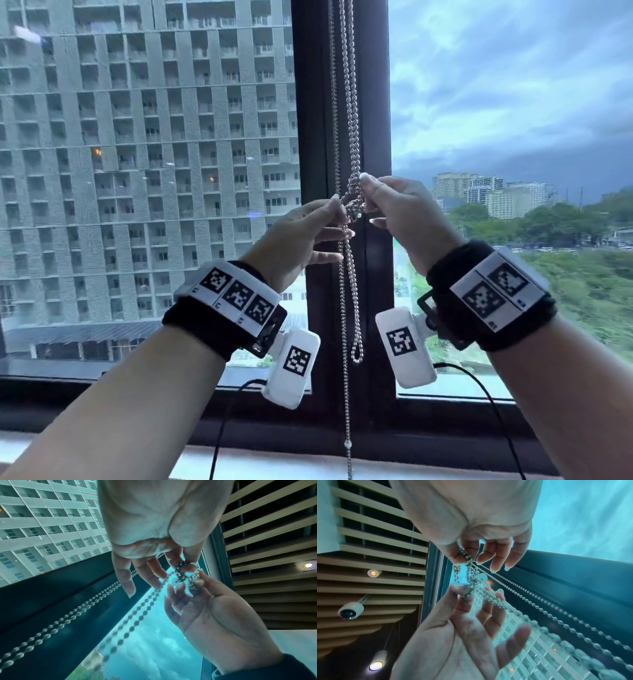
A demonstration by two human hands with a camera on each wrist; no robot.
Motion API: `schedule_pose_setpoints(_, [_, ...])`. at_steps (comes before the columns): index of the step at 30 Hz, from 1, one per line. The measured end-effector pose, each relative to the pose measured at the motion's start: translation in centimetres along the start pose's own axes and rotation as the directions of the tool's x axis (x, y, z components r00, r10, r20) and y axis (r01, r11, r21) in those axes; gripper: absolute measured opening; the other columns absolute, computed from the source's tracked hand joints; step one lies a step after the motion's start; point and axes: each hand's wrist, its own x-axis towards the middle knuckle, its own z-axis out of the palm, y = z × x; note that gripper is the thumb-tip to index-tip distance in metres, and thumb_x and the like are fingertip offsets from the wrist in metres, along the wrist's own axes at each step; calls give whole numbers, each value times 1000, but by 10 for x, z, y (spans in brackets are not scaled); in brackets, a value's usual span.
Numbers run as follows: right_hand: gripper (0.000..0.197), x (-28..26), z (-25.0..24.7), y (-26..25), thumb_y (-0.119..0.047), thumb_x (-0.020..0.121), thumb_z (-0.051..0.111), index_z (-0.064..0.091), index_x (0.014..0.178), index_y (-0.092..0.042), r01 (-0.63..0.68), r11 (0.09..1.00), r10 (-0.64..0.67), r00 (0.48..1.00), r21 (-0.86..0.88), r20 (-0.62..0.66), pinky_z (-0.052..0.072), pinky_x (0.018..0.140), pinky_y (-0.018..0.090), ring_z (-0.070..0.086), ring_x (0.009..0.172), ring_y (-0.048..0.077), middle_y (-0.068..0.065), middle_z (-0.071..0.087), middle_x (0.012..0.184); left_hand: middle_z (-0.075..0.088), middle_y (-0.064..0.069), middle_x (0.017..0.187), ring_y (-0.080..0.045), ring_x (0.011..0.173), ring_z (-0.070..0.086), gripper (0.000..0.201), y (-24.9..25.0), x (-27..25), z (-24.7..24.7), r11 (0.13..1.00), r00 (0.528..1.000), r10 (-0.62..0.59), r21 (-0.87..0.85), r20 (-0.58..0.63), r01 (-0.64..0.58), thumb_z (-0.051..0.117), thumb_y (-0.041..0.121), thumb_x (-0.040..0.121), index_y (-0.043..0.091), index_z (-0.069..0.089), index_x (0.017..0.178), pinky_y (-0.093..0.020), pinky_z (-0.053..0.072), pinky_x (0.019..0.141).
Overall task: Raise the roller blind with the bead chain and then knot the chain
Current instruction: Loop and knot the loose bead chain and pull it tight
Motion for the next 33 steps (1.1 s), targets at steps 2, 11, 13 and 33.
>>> schedule_pose_setpoints(2, [40, -1, -2, -5, -36, 92, 54, 41, 57, -19, -12, 997, 12, 1000, 72, 0, 33, 68, 35, 35, 61, 19, 6, 36, 62, 55, 11, 78, -13, 90, 52, 35, 1, 0, 1, 1000, 1000, 6, 17, -2, -6, 40, 34, 98, 23, 53, 68, -45, 42, 90])
schedule_pose_setpoints(11, [32, -9, -19, -4, -29, 90, 57, 57, 61, -17, -3, 967, -29, 992, 256, 121, 40, 72, 30, 46, 63, 14, -6, 54, 57, 57, 14, 77, -11, 89, 53, 34, -1, 2, -3, 999, 1000, -21, -31, -6, 21, 41, 35, 97, 24, 53, 68, -55, 32, 104])
schedule_pose_setpoints(13, [32, -11, -22, -6, -26, 93, 54, 57, 65, -12, 5, 977, -27, 994, 213, 101, 39, 66, 24, 41, 51, 6, -11, 46, 48, 58, 15, 75, -10, 86, 54, 35, -1, 1, -5, 999, 1000, -18, -35, -3, 18, 40, 34, 97, 24, 53, 66, -54, 32, 104])
schedule_pose_setpoints(33, [22, -33, -44, 29, -26, 95, 45, 58, 86, -11, -335, 830, 85, 867, 447, 491, 34, 36, 18, 29, 34, 5, -5, 33, 49, 67, 15, 77, -9, 89, 59, 25, -11, -1, -15, 1000, 1000, -2, -24, -21, 2, 43, 28, 97, 23, 57, 76, -50, 34, 100])
